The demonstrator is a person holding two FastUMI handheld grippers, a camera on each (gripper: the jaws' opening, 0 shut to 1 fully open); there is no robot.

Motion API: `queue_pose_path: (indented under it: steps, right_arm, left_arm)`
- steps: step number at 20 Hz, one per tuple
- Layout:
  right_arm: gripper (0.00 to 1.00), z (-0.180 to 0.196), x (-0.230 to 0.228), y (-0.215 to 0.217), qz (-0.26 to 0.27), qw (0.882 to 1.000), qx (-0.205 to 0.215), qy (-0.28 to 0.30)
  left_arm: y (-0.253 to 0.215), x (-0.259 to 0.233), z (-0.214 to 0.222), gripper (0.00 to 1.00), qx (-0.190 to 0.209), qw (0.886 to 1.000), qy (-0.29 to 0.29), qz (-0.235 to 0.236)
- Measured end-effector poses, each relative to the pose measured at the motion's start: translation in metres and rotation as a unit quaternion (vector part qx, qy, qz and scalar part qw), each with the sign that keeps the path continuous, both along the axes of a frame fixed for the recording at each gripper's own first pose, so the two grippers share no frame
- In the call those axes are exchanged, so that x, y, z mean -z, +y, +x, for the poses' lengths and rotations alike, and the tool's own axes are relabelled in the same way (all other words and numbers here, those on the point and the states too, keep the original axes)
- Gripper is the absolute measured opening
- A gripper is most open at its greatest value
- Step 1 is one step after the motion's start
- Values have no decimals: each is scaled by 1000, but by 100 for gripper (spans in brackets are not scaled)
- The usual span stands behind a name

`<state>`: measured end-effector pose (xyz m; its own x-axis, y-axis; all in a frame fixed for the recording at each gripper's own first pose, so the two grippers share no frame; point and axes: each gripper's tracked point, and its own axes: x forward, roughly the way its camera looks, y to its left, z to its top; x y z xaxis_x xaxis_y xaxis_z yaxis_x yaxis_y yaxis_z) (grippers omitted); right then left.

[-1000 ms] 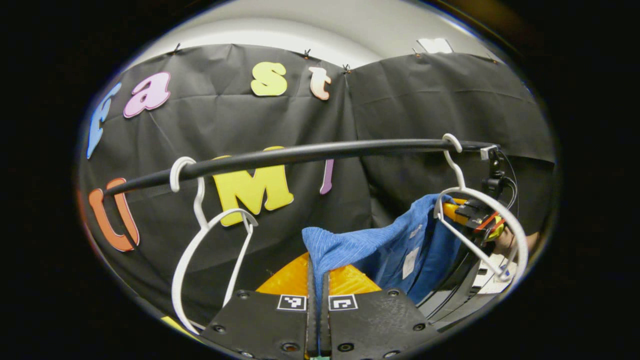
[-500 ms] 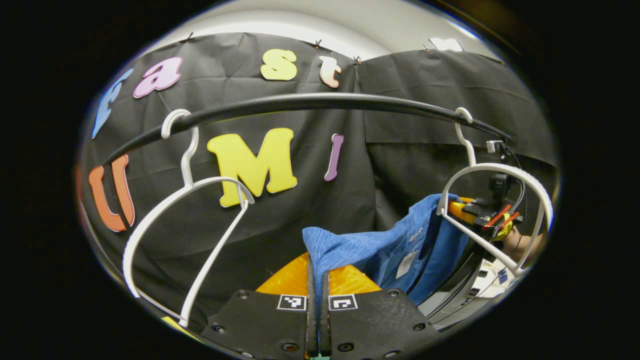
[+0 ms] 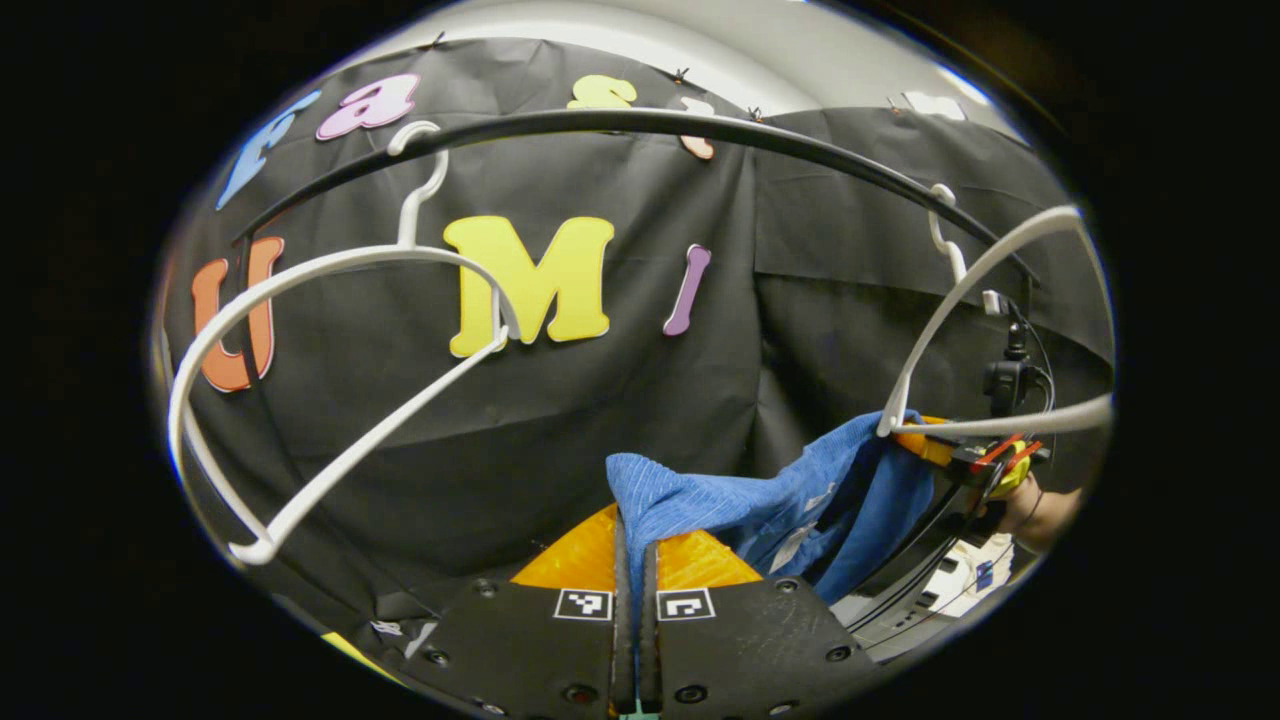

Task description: Grasp the clothes on the hanger with both hands and then place them into the laundry hamper below.

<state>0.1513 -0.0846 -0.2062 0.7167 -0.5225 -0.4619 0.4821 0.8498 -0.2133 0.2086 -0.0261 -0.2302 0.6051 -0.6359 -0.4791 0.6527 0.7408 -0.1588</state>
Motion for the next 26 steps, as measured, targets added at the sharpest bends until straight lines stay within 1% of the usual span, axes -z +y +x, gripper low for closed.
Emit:
queue_pose_path:
  steps: [1,4,7,8,9,12,14,15,16,20,23,26]
  right_arm:
    - [7,-11,5,8,6,1000,-1,4]
    - [7,-23,16,21,28,999,-5,18]
    - [7,-37,29,36,44,998,-9,31]
    - [7,-40,33,42,54,998,-13,34]
    - [7,-45,38,49,63,997,-14,37]
    - [7,-61,54,70,92,994,-22,49]
    - [7,-70,63,82,110,992,-24,57]
    - [7,-76,68,88,119,991,-26,61]
    - [7,-81,71,95,126,989,-28,64]
    - [7,-102,86,125,151,985,-41,70]
    - [7,-116,103,150,184,978,-51,79]
    - [7,-123,117,177,208,972,-68,89]
  left_arm:
    - [2,2,-5,2,-5,1000,4,-3]
    - [14,8,-19,2,-25,1000,13,-7]
    - [28,17,-31,2,-45,999,15,2]
    - [32,21,-36,7,-50,999,18,5]
    - [37,26,-41,2,-58,998,18,11]
    - [49,43,-58,2,-77,996,33,19]
    - [57,50,-68,2,-92,995,46,9]
    - [62,54,-76,7,-103,993,55,2]
    - [68,58,-83,2,-111,992,62,-2]
    - [87,72,-108,2,-138,987,75,3]
    - [98,76,-120,2,-151,985,79,8]
    - [98,74,-131,2,-159,984,80,-3]
